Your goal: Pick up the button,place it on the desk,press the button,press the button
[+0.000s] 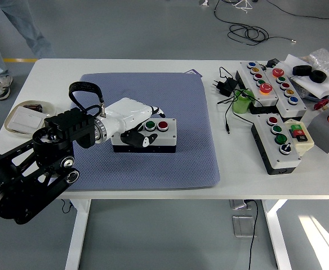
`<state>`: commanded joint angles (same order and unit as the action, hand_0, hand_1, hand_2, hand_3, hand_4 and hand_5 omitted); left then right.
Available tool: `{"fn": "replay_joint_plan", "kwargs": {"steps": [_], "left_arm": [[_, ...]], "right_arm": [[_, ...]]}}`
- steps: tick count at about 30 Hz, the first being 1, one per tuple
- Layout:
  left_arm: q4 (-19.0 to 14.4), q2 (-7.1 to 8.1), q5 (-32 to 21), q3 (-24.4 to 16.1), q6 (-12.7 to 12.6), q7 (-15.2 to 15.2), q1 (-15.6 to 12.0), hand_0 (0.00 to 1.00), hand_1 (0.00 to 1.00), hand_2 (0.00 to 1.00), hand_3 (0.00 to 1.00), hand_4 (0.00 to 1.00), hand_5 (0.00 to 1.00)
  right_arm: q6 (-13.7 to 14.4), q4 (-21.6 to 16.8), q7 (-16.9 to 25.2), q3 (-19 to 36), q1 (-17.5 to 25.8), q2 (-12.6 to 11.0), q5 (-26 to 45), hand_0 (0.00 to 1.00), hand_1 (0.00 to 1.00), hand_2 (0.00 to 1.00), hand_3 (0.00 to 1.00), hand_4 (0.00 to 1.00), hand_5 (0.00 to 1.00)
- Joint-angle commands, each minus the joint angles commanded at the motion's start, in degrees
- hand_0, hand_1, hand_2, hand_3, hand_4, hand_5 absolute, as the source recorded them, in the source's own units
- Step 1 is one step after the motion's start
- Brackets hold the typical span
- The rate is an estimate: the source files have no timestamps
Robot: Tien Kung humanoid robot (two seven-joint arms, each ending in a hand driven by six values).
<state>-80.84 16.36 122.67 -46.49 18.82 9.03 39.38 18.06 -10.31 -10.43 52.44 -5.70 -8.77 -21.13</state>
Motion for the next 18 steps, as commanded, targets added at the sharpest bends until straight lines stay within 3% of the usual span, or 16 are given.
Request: {"fn": "replay_joint_plan", "kwargs": {"steps": [18], "left_arm": [[3.3,-1.04,0.1,1.5,0.4,-0.1,0.6,0.002,0.043,0.093,0.842,0.546,0.334]], "right_arm": [[0.1,0.0,-0.2,0.3,0.3,0.0,-0.5,0.787,0.797,0.817,0.751,0.412,0.479]]}}
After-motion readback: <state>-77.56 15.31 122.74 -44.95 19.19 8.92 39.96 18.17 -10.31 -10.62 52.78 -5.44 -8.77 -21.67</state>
